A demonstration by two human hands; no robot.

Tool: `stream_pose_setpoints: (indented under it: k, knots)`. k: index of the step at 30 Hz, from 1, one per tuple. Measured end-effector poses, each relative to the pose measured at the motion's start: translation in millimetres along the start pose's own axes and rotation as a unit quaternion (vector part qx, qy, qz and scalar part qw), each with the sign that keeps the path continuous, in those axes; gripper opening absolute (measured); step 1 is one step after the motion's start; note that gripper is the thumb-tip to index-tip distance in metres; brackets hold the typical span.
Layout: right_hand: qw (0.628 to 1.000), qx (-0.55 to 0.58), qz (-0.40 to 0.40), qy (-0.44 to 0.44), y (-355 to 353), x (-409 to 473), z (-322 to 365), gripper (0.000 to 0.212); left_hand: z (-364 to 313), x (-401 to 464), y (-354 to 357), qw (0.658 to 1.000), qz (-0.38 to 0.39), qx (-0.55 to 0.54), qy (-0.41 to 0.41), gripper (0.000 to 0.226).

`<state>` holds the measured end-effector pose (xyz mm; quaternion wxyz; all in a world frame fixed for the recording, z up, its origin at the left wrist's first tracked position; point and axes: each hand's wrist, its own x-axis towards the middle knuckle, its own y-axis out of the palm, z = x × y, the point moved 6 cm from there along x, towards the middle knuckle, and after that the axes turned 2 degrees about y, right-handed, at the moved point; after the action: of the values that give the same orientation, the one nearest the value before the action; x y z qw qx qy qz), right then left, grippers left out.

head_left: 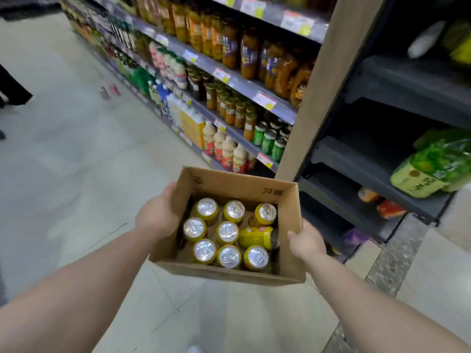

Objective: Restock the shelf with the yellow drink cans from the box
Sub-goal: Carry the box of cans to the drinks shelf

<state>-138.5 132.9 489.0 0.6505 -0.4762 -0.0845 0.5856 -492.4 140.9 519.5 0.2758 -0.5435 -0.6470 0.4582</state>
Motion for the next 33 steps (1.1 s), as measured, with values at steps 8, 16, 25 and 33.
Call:
stream_pose_setpoints:
  k: [8, 16, 25, 33]
  knots:
    - [1.0, 0.009, -0.004, 0.014, 69.0, 40.6, 129.9, 0.034, 69.1, 121.9, -68.9, 1.0, 0.018, -0.008, 0.02, 0.065]
    - [1.0, 0.011, 0.011, 0.01, 137.6, 115.5, 265.5, 0.033, 135.1, 262.2, -117.7, 1.0, 0.016, 0.007, 0.005, 0.067]
    - [1.0, -0.003, -0.004, 0.024, 221.5, 165.4, 426.8, 0.03, 232.1, 413.9, -183.9, 1.0, 0.025, 0.005, -0.002, 0.073]
    - [0.994, 0.045, -0.026, 0.092, 311.0, 172.4, 523.4, 0.032, 301.6, 552.4, -227.8, 0.995, 0.066, 0.021, 0.069, 0.075]
